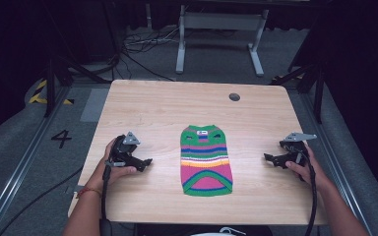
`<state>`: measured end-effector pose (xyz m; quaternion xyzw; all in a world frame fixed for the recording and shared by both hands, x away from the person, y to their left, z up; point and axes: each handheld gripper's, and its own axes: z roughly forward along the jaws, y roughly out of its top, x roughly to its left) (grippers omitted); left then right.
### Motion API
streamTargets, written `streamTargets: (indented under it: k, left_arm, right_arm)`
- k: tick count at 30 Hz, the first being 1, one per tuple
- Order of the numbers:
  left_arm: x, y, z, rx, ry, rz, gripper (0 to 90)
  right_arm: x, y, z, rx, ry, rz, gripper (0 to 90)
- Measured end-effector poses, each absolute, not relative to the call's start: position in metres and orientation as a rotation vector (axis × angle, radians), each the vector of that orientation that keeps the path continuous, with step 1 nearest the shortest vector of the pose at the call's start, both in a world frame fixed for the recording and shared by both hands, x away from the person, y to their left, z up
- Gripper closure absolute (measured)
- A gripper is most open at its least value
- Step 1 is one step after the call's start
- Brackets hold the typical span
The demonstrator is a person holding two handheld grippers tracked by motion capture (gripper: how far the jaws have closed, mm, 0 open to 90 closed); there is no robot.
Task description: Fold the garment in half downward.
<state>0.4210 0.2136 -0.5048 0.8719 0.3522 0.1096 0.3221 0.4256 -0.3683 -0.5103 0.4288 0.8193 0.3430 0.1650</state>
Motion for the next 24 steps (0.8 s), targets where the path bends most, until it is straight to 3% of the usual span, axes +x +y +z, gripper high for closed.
streamTargets:
  k: [14, 16, 19, 21, 22, 24]
  left_arm:
    - [0.4176, 0.2076, -0.5018, 2.282, 1.011, 0.296, 1.4]
    - [0.4148, 0.2060, -0.5017, 2.251, 1.019, 0.310, 6.6]
    - [0.4151, 0.2071, -0.4997, 2.230, 0.974, 0.302, 24.1]
    - [0.4162, 0.2063, -0.4994, 2.239, 0.984, 0.301, 17.3]
    - [0.4164, 0.2062, -0.4990, 2.230, 0.979, 0.291, 18.7]
    - [0.4163, 0.2066, -0.4959, 2.214, 0.963, 0.283, 24.1]
  right_arm:
    - [0.4243, -0.3695, -0.5103, 1.212, 2.344, 0.979, 5.5]
    - [0.4237, -0.3689, -0.5093, 1.221, 2.349, 0.964, 5.5]
    - [0.4243, -0.3680, -0.5077, 1.226, 2.366, 0.945, 5.5]
    - [0.4254, -0.3680, -0.5073, 1.218, 2.376, 0.943, 5.6]
    - [0.4259, -0.3682, -0.5065, 1.206, 2.390, 0.936, 6.9]
    - [0.4267, -0.3677, -0.5043, 1.178, 2.414, 0.948, 18.8]
